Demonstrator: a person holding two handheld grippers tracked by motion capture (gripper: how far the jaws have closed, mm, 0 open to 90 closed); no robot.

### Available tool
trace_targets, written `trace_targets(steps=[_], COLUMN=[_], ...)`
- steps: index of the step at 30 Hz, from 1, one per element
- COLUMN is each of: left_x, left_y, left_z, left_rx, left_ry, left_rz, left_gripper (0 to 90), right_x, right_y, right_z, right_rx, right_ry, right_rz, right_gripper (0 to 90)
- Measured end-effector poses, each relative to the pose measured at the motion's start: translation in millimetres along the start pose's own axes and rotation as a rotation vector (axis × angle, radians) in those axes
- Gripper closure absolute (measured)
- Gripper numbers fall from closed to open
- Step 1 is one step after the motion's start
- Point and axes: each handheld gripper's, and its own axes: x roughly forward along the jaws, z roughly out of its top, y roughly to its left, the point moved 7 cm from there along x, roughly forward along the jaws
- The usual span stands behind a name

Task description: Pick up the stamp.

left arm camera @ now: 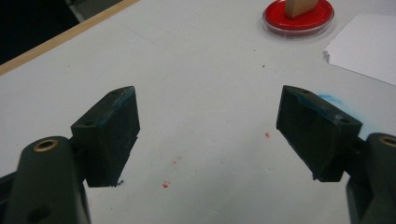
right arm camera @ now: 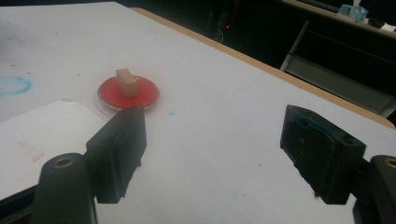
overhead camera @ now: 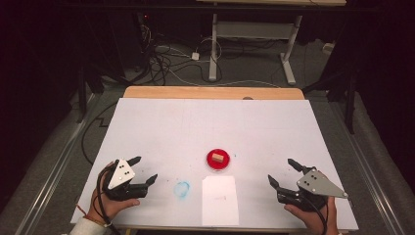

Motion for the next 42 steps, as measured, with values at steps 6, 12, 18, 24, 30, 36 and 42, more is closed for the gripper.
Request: trace_targets(steps=[6, 12, 18, 24, 30, 36, 42], left_x=[-0.2, -1.1, 1.5, 2.3, 3.9, 5.1, 6.5], left_y=[-0.9, -4.0, -6.2, -4.7, -6.3, -7.9, -8.2], left_z=[0.8, -1.2, -3.8, -4.4, -5.4, -6.3, -7.6], left_rx=[0.019, 0.034, 0.027, 0.034, 0.038, 0.027, 0.03], left_ry=[-0.008, -0.003, 0.024, 0.026, 0.039, 0.047, 0.058], left_rz=[0.0, -0.001, -0.016, -0.01, -0.018, -0.027, -0.034], left_gripper=[20.7, 20.7, 20.7, 20.7, 20.8, 20.7, 20.8], right_x=[-0.5, 3.3, 10.0, 17.3, 23.1, 35.1, 47.4], right_y=[1.3, 3.4, 9.6, 8.1, 5.9, 4.8, 6.7], right_z=[-0.1, 0.3, -2.5, 0.8, 10.9, 22.0, 28.1], right_rx=[-0.01, -0.036, -0.064, -0.066, -0.071, -0.088, -0.117], right_ry=[0.004, 0.024, 0.069, 0.084, 0.088, 0.115, 0.154], right_rz=[0.001, -0.001, 0.024, 0.056, 0.081, 0.121, 0.159], right_gripper=[23.4, 25.5, 26.2, 26.2, 26.0, 25.3, 24.1])
